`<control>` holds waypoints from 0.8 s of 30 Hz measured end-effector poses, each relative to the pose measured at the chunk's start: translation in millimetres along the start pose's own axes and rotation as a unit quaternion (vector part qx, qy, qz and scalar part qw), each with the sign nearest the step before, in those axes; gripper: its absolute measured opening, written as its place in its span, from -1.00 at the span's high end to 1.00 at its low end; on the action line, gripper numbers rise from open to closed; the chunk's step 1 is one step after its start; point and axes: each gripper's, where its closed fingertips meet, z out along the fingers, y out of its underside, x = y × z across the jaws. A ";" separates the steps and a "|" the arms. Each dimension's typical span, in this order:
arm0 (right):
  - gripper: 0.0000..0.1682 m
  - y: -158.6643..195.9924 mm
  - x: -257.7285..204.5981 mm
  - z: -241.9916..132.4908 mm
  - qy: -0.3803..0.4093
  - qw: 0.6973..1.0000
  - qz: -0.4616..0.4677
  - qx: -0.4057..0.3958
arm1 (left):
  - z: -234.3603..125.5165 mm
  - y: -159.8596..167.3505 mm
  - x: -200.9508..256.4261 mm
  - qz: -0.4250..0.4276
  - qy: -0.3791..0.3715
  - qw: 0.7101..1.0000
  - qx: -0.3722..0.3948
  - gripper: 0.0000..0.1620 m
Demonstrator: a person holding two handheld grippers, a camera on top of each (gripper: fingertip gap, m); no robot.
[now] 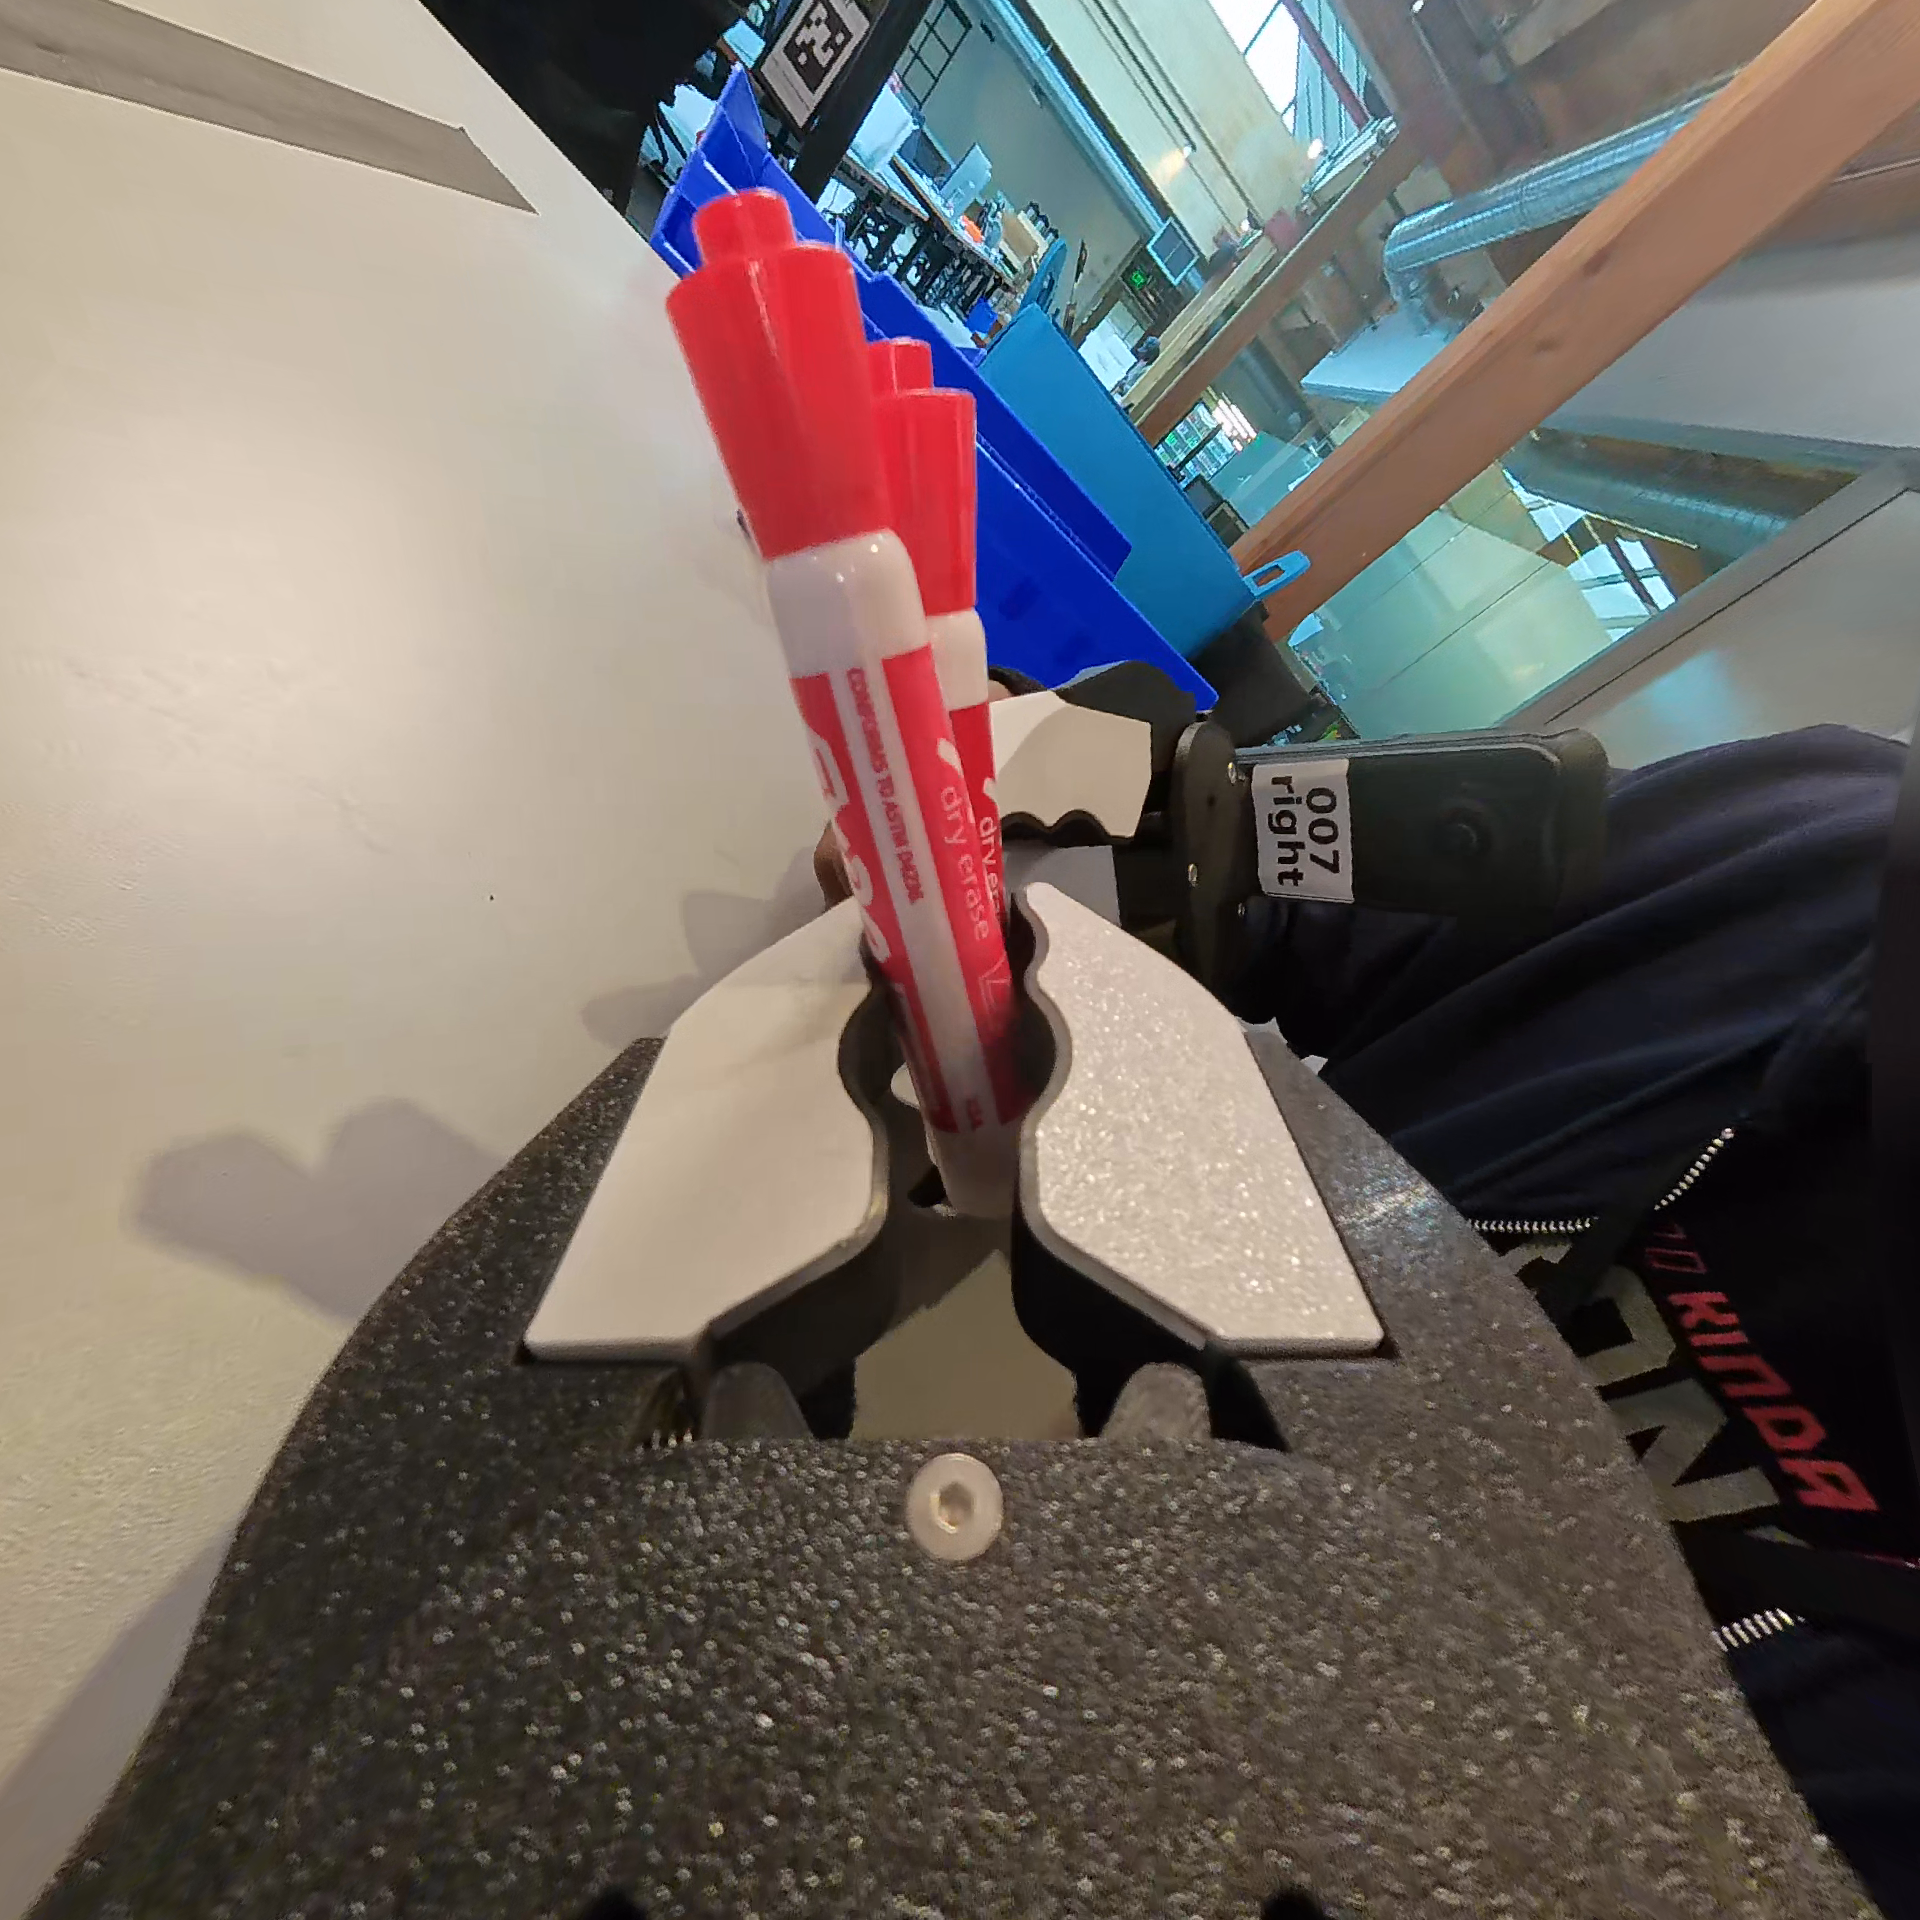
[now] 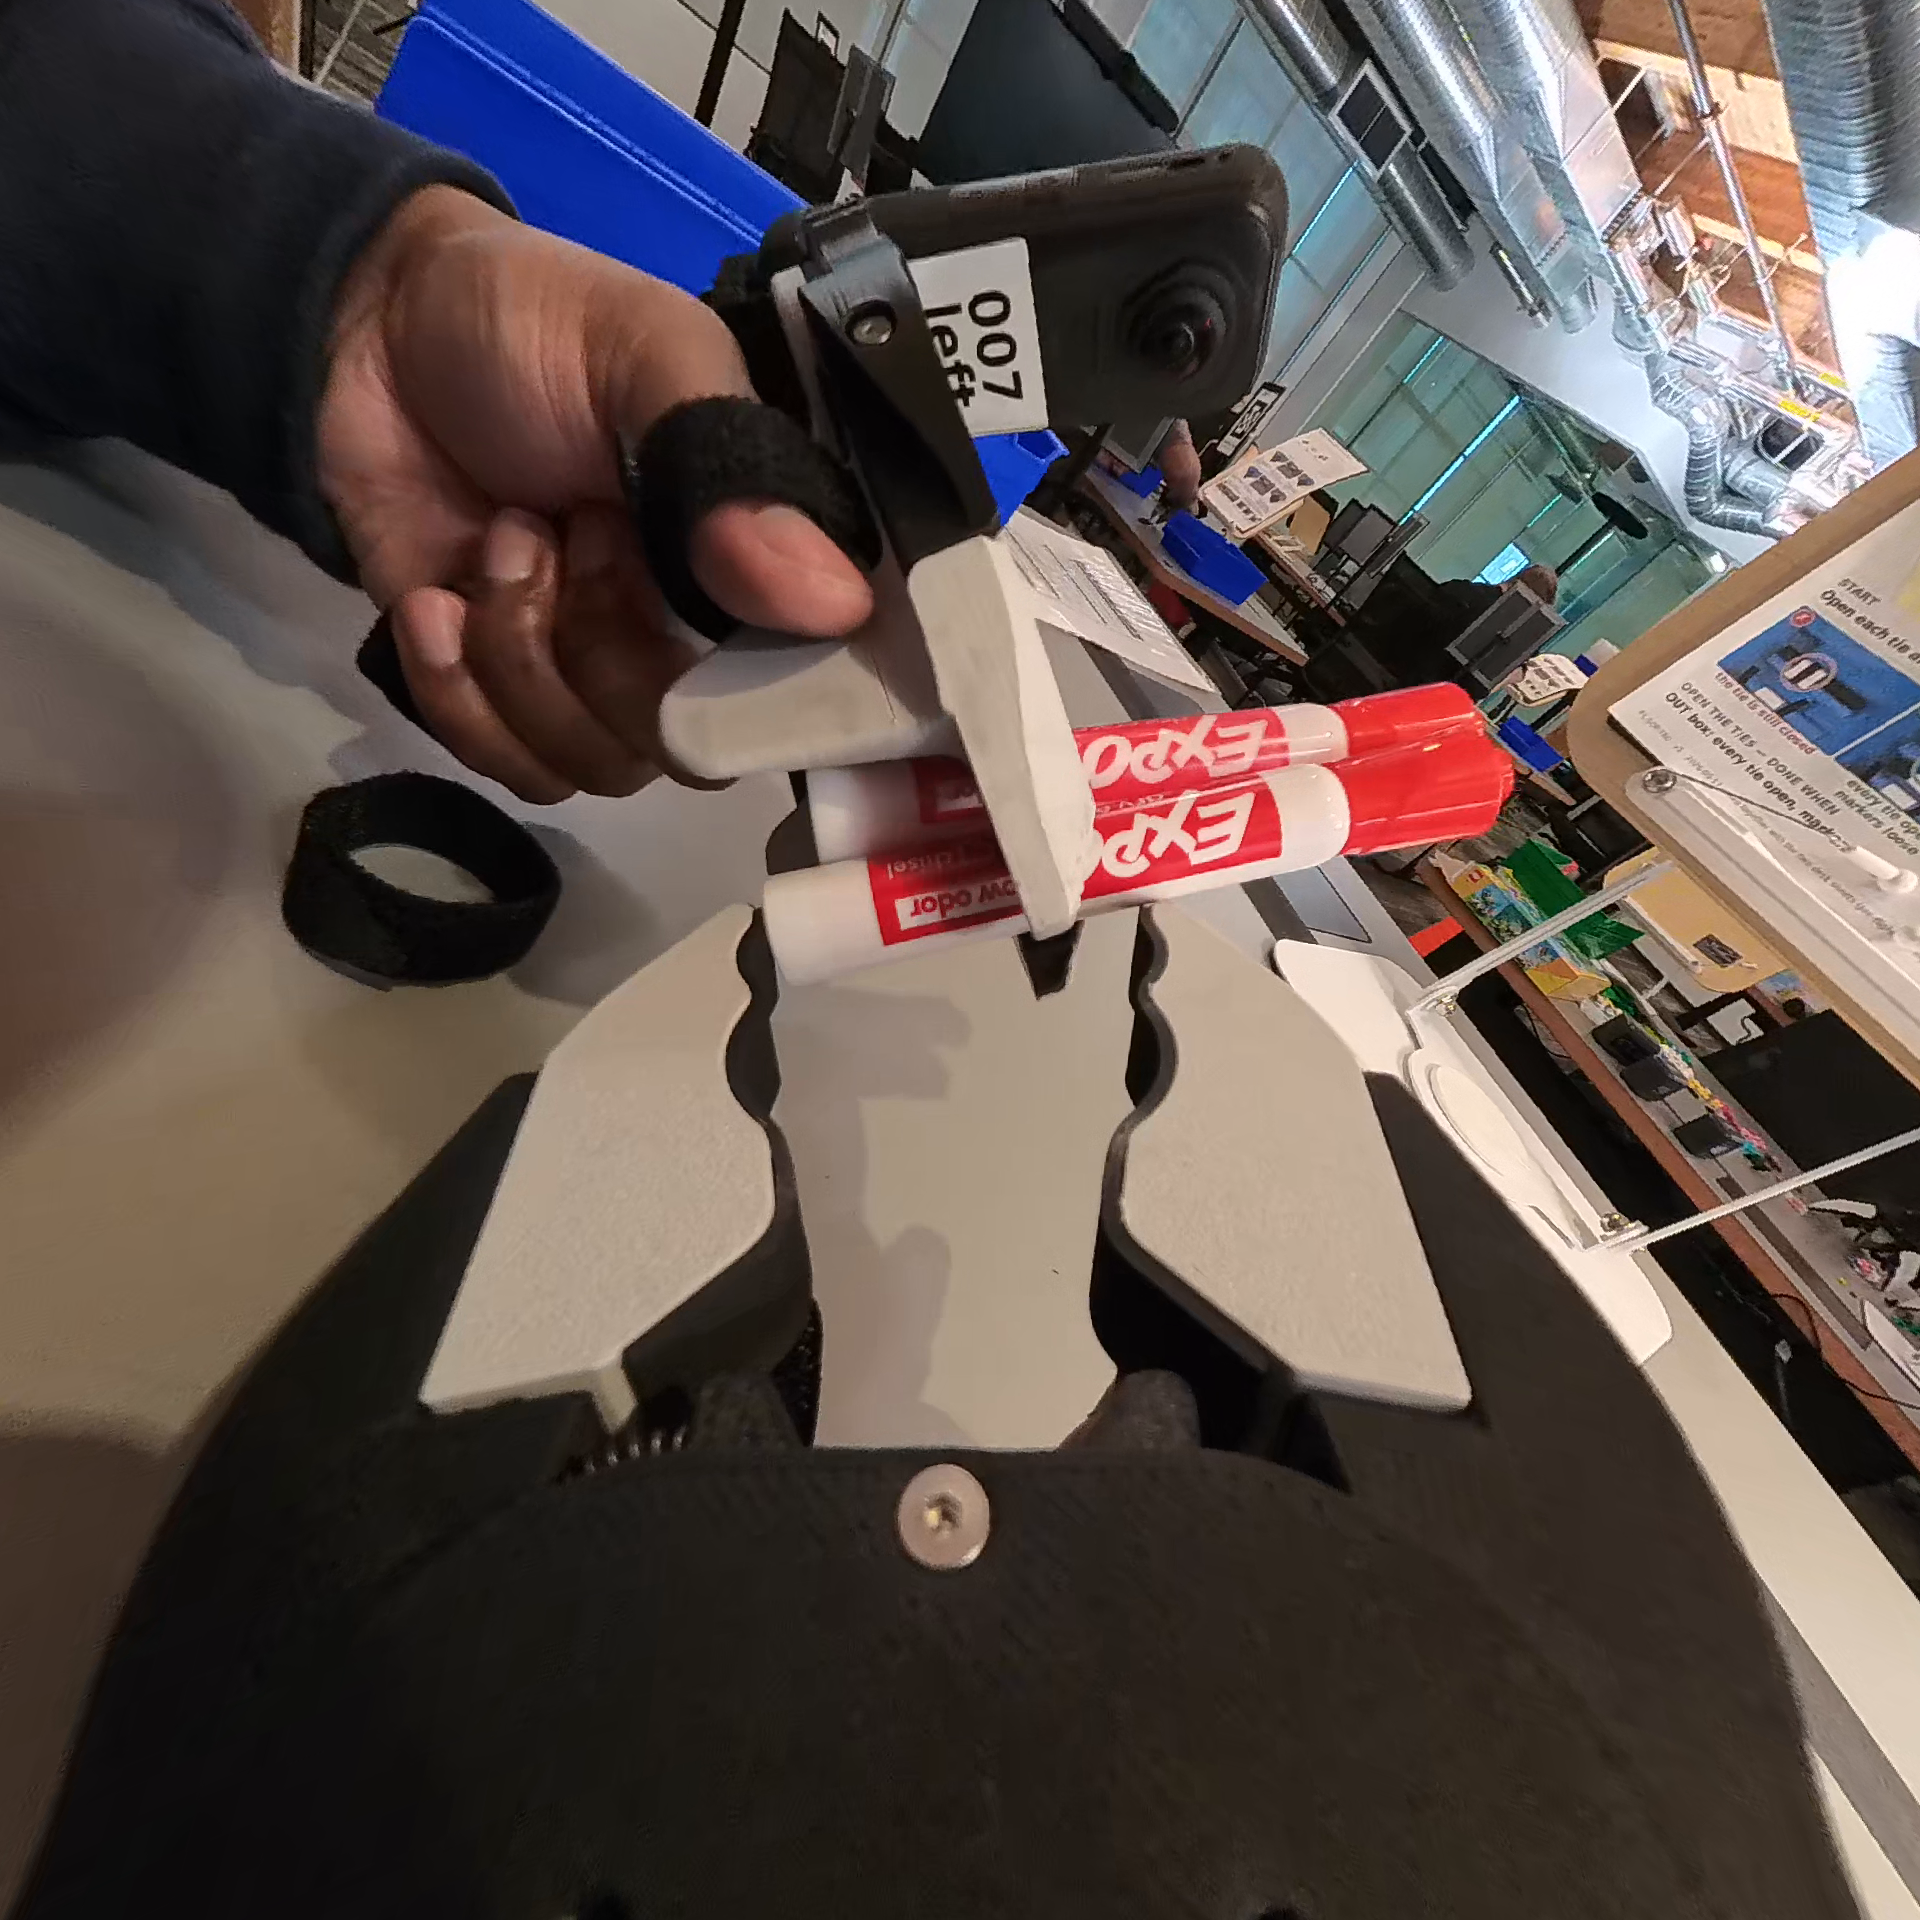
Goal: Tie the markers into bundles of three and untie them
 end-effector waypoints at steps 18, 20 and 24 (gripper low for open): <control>0.33 -1.7 -3.0 -1.5 -0.014 1.000 0.008 0.005 | 1.1 2.8 2.5 0.010 0.004 1.000 -0.006 0.76; 0.37 -2.5 -2.9 -2.6 -0.015 1.000 0.015 0.007 | -5.1 -2.8 -2.3 0.010 -0.005 1.000 0.005 0.76; 0.49 -8.0 -16.3 -3.6 -0.096 0.989 0.115 -0.004 | -26.9 -16.9 -20.7 0.024 -0.053 0.998 0.026 0.76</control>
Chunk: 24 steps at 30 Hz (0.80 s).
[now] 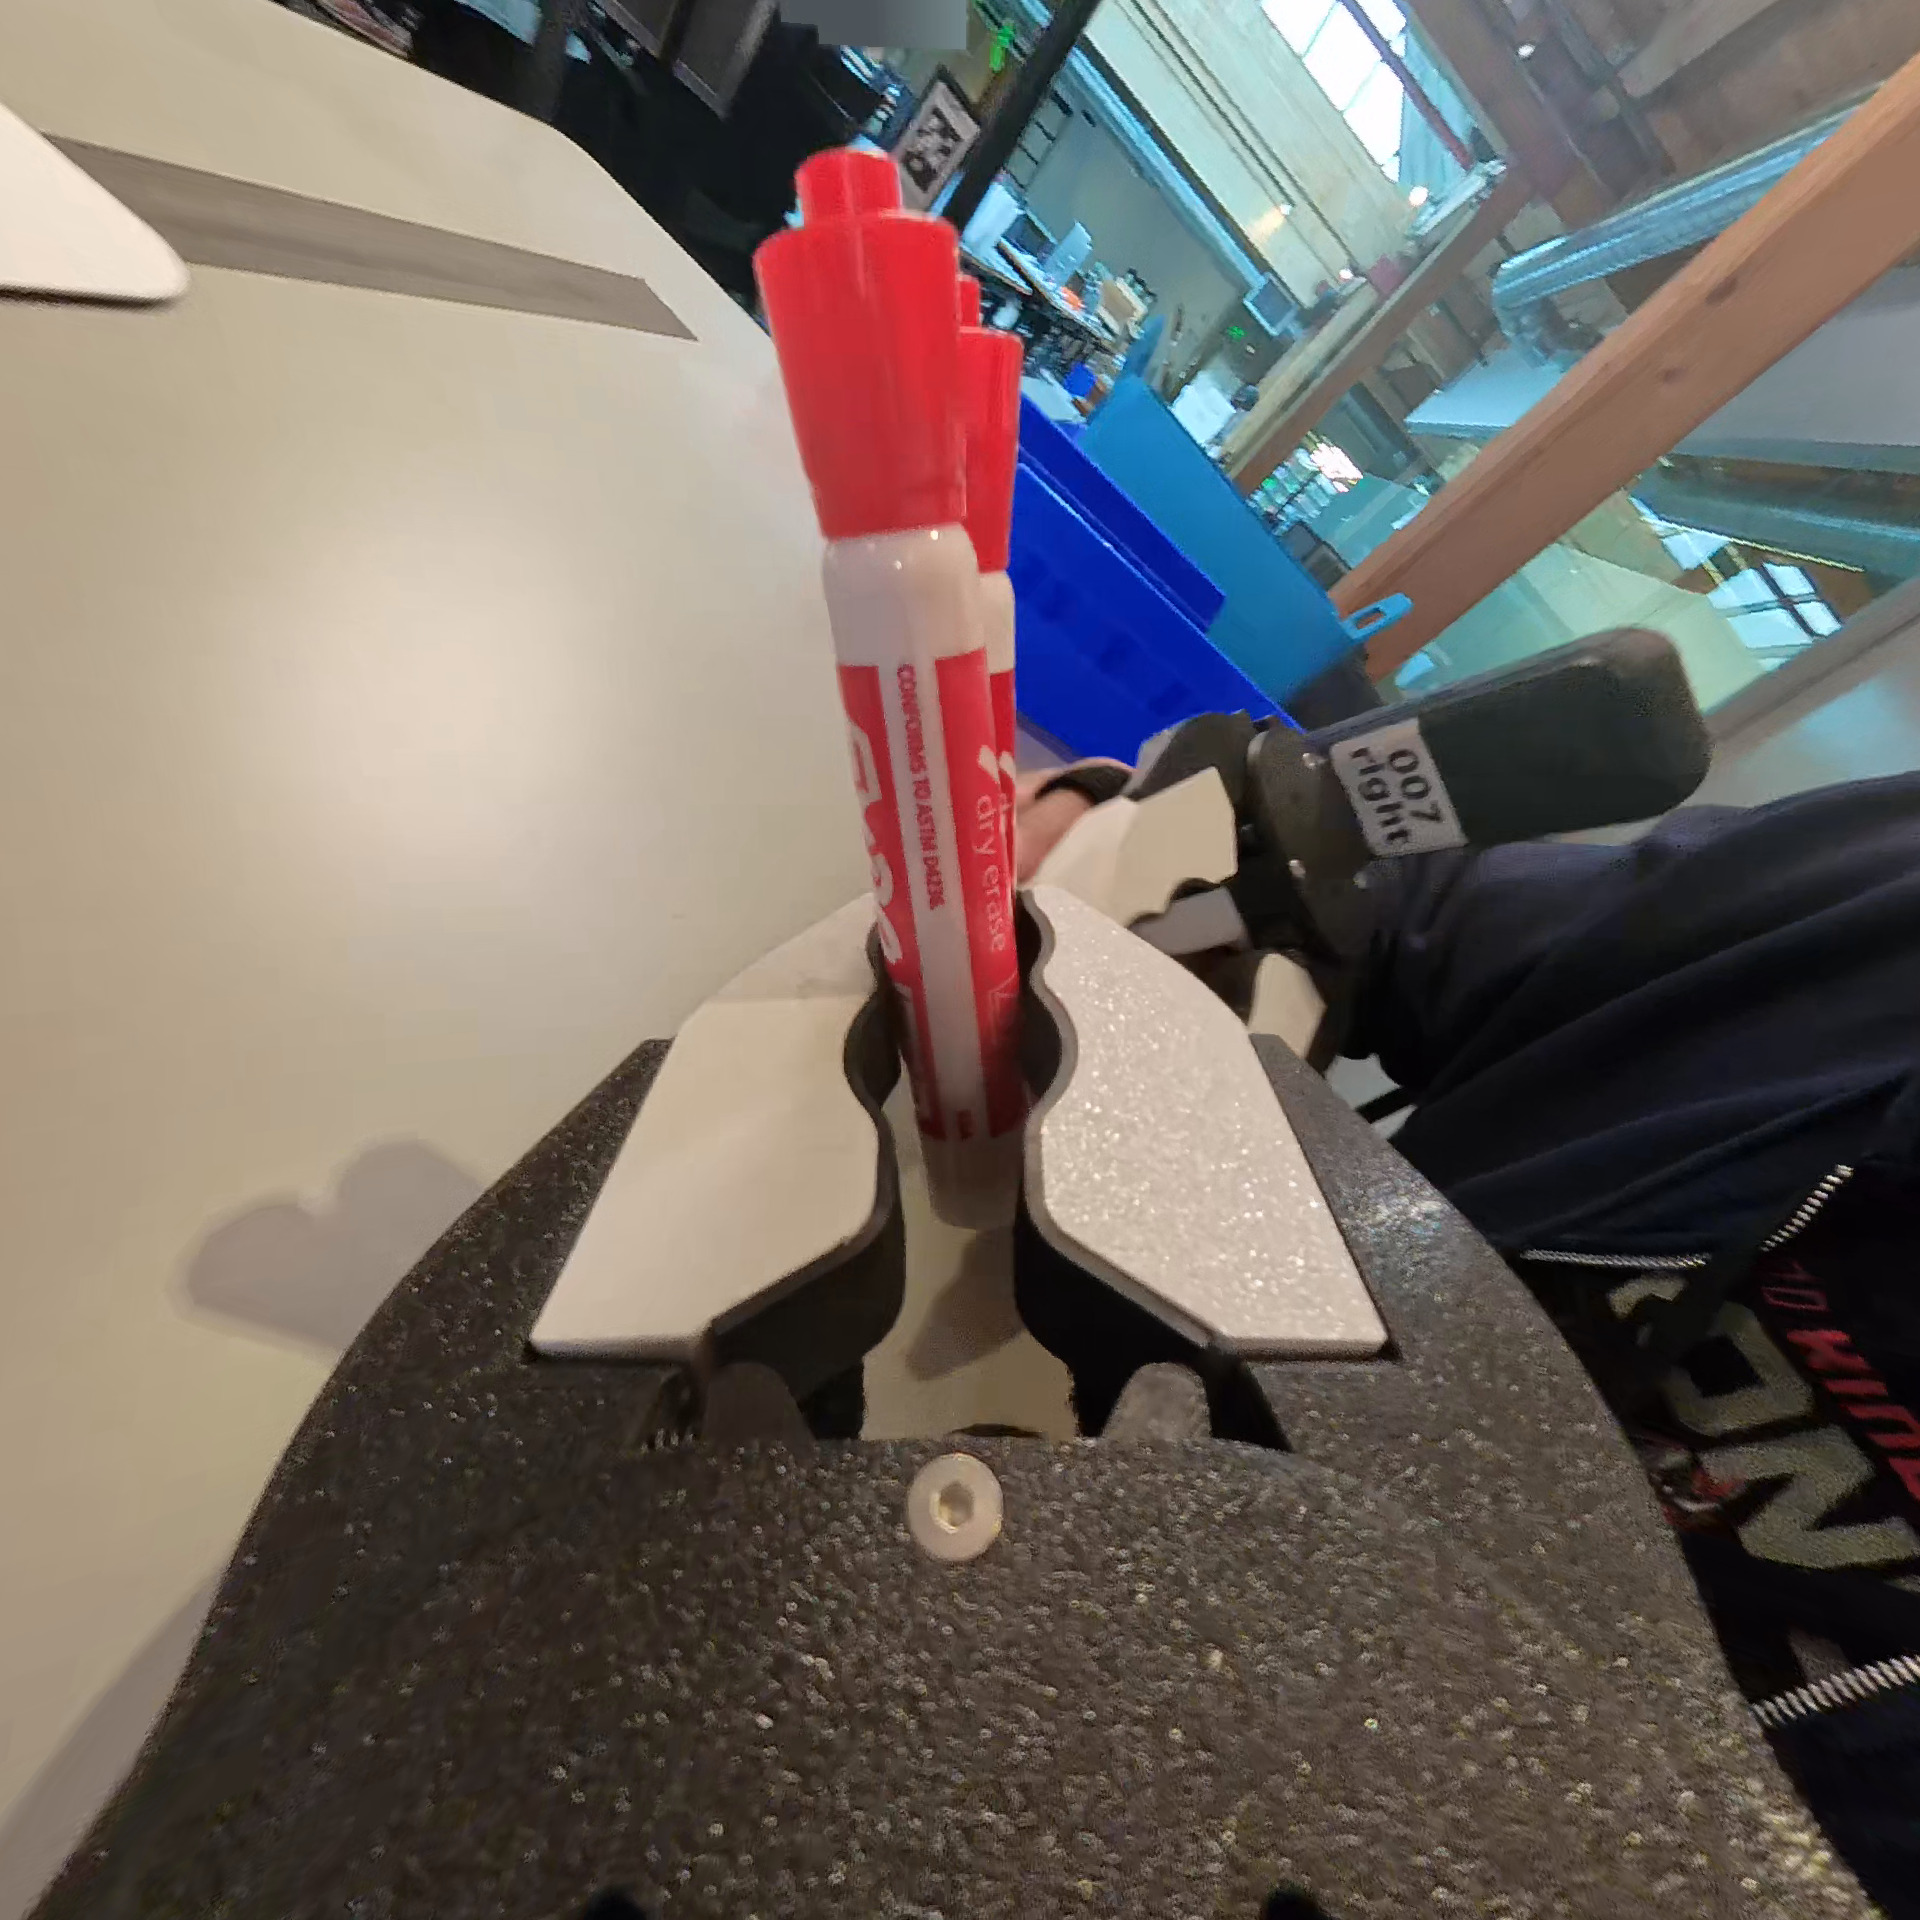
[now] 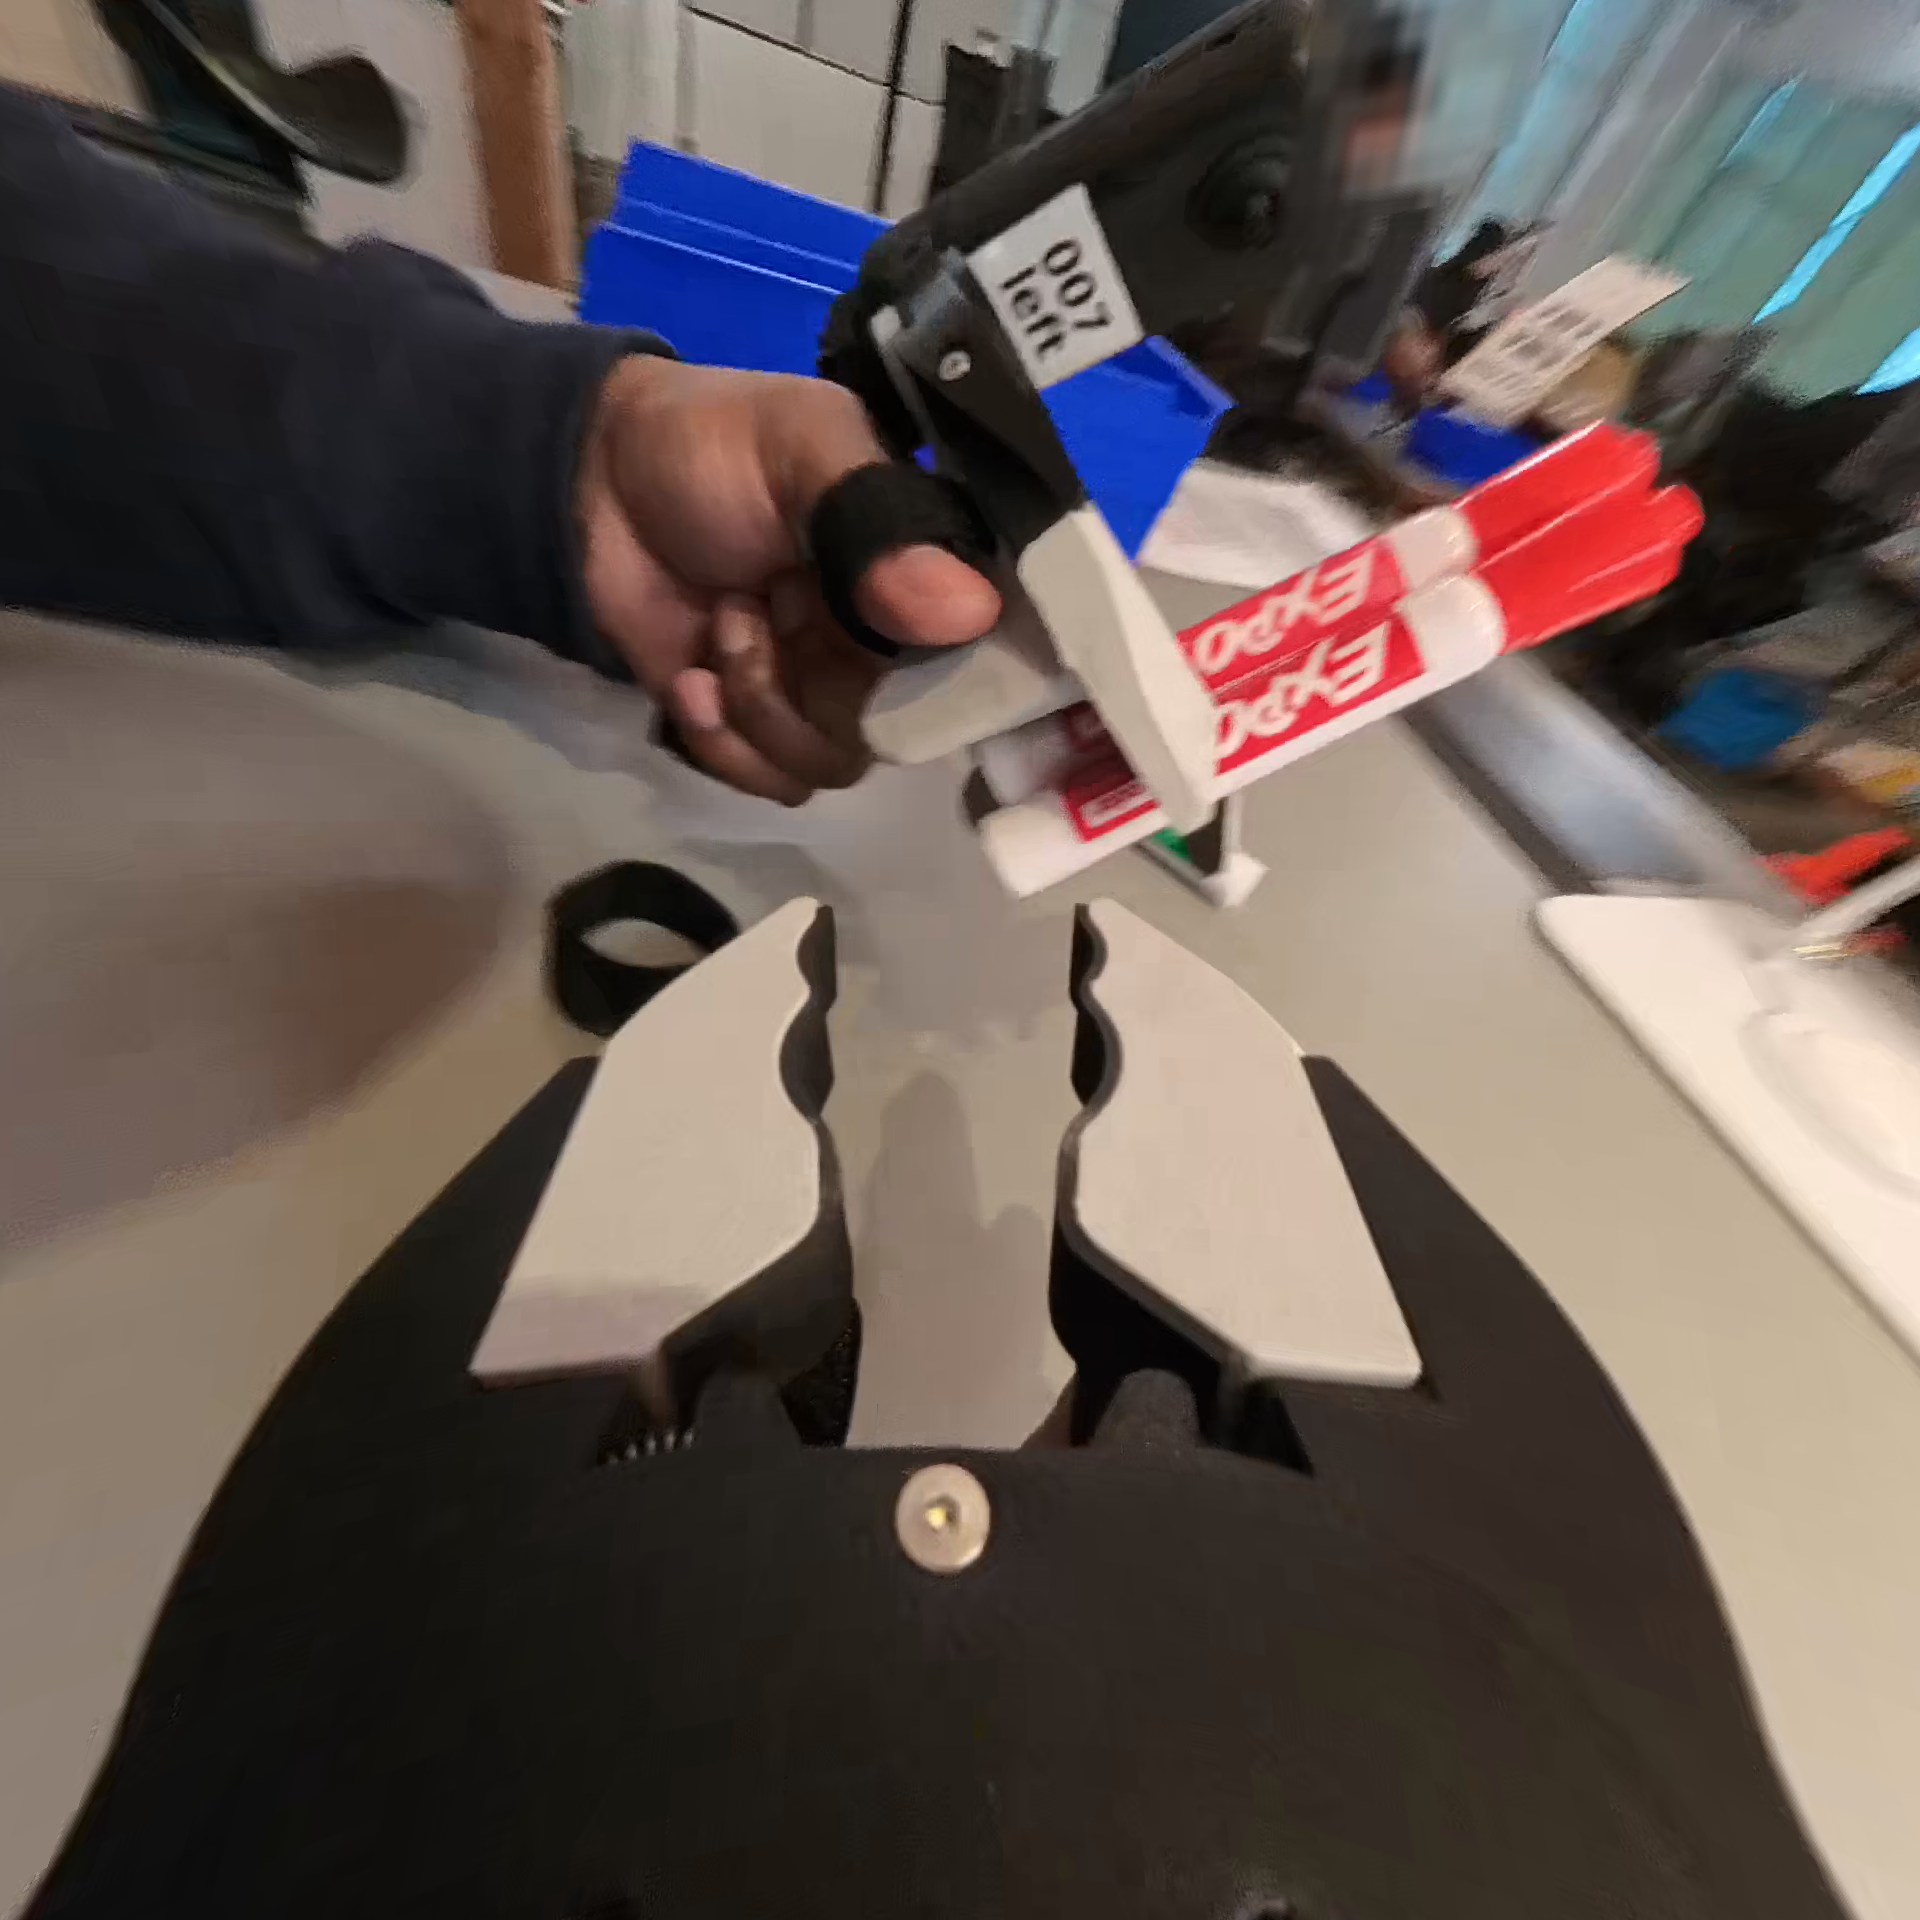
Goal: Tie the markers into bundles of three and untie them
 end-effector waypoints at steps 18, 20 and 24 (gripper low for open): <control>0.75 31.9 -97.0 29.2 -0.272 0.921 -0.112 -0.253 | -17.7 -2.3 -33.1 0.044 -0.100 0.994 -0.014 0.76; 0.81 38.3 -100.1 31.4 -0.271 0.919 -0.116 -0.263 | -17.8 -2.8 -32.8 0.049 -0.099 0.994 -0.013 0.76; 0.96 45.9 -93.1 28.0 -0.262 0.917 -0.106 -0.281 | -18.3 -4.9 -32.7 0.057 -0.095 0.994 -0.002 0.76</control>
